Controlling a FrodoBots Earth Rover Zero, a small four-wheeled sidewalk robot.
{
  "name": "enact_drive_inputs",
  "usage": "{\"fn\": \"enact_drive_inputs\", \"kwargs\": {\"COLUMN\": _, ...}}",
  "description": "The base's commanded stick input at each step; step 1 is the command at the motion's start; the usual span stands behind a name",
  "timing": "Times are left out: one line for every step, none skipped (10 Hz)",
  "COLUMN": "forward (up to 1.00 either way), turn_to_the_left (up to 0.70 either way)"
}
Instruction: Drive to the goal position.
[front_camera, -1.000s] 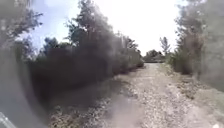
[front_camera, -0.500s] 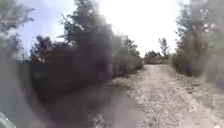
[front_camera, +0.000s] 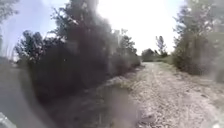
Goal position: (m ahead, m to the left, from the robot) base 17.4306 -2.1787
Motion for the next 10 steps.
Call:
{"fn": "enact_drive_inputs", "kwargs": {"forward": 0.7, "turn_to_the_left": -0.35}}
{"fn": "enact_drive_inputs", "kwargs": {"forward": 0.7, "turn_to_the_left": -0.35}}
{"fn": "enact_drive_inputs", "kwargs": {"forward": 0.7, "turn_to_the_left": -0.27}}
{"fn": "enact_drive_inputs", "kwargs": {"forward": 0.7, "turn_to_the_left": 0.0}}
{"fn": "enact_drive_inputs", "kwargs": {"forward": 0.7, "turn_to_the_left": 0.0}}
{"fn": "enact_drive_inputs", "kwargs": {"forward": 0.7, "turn_to_the_left": 0.0}}
{"fn": "enact_drive_inputs", "kwargs": {"forward": 0.7, "turn_to_the_left": 0.0}}
{"fn": "enact_drive_inputs", "kwargs": {"forward": 0.7, "turn_to_the_left": 0.0}}
{"fn": "enact_drive_inputs", "kwargs": {"forward": 0.7, "turn_to_the_left": 0.0}}
{"fn": "enact_drive_inputs", "kwargs": {"forward": 0.7, "turn_to_the_left": 0.0}}
